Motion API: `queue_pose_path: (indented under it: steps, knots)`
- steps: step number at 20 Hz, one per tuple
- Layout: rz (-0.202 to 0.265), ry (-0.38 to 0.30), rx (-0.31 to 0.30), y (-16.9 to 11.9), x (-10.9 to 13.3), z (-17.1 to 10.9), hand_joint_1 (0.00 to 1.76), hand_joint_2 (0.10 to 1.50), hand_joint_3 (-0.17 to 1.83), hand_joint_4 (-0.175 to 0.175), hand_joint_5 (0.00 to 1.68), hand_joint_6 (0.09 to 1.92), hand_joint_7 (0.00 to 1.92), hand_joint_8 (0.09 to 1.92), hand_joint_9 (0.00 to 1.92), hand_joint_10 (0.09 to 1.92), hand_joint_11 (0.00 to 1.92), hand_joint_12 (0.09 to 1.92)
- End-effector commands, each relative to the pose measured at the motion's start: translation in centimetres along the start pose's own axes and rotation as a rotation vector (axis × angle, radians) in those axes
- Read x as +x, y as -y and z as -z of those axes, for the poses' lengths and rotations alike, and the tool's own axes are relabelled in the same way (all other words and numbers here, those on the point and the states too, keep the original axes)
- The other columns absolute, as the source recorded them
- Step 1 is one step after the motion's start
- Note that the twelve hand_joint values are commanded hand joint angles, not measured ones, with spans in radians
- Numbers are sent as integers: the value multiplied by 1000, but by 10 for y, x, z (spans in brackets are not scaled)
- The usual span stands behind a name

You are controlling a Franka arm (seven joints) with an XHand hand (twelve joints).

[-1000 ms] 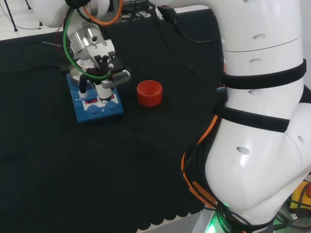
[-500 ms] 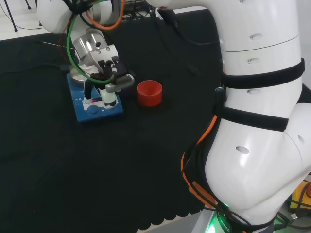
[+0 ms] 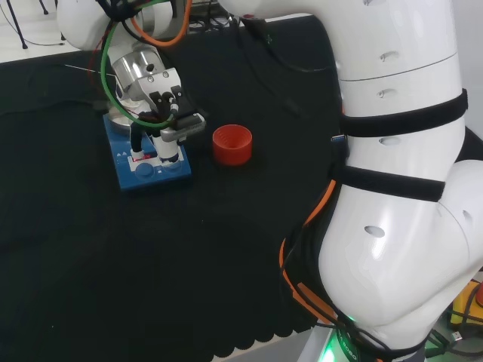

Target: Turn on the heater.

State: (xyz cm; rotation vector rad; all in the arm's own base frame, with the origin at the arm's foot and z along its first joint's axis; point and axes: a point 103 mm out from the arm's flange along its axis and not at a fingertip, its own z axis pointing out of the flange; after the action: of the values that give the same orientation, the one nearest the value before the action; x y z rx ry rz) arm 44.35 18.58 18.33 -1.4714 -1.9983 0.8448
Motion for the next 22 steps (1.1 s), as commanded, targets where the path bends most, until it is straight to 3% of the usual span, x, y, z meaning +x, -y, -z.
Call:
queue_pose_path:
  steps: [1, 5, 9, 22]
  knots:
    - [0, -17, 5, -2, -3, 0, 1571, 476, 1315, -60, 432, 259, 1920, 1676, 1920, 1642, 1920, 1583]
    - [16, -34, 9, -13, -25, -2, 1570, 476, 1315, -60, 433, 259, 1920, 1676, 1920, 1642, 1919, 1583]
    - [-29, 33, 20, -31, -14, -9, 1570, 476, 1316, -59, 435, 259, 1920, 1676, 1920, 1641, 1919, 1583]
    - [-24, 27, 29, -33, -22, -10, 1570, 475, 1317, -59, 439, 261, 1920, 1675, 1920, 1640, 1919, 1582]
